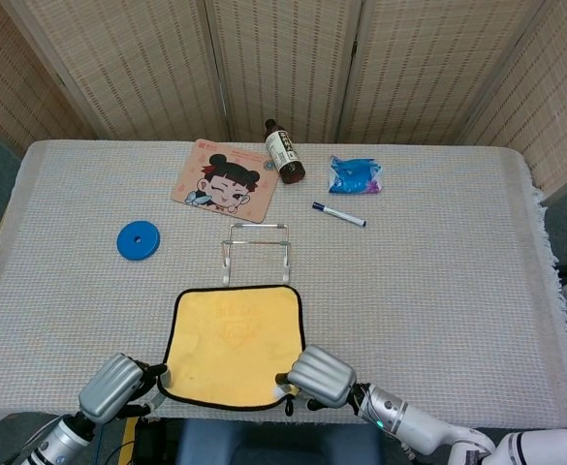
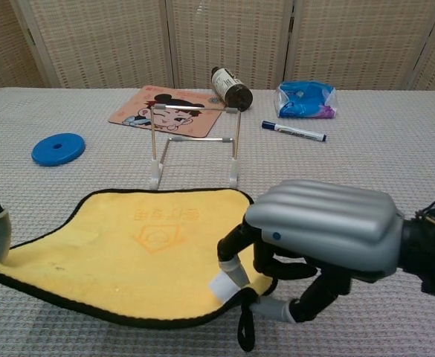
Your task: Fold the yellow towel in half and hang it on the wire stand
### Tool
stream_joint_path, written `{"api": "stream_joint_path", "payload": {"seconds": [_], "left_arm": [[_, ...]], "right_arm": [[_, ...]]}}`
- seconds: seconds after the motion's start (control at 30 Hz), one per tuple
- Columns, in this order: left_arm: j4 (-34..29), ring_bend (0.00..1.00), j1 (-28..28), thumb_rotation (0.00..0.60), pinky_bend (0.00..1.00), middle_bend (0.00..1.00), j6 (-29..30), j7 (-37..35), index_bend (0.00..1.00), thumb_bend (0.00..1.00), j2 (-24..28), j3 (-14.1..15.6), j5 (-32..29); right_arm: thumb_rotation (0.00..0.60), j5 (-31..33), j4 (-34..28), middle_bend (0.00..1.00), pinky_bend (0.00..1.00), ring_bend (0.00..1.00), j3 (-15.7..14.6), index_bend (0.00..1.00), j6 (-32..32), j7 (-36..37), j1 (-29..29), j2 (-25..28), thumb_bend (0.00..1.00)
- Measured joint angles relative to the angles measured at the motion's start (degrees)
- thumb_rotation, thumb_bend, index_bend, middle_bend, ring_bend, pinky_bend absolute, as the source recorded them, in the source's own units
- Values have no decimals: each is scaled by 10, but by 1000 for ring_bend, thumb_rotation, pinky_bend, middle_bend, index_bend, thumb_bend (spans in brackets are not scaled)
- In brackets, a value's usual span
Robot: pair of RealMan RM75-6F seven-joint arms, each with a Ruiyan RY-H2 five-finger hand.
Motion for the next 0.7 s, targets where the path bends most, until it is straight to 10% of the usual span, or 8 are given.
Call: {"api": "stream_joint_path", "payload": {"seconds": [0.33, 0.7], "left_arm": [[-30, 845, 7, 600, 1000, 994, -10, -2, 650, 537, 23, 10, 2], [-16, 845, -44, 600, 1000, 994, -107, -36, 651, 537, 13, -55, -93]], "right_arm": [[600, -17, -23, 961, 1000, 1000, -18, 732, 18, 13, -11, 32, 518], [600, 58, 18, 961, 1000, 1000, 23, 732, 7, -17, -12, -11, 518]]}}
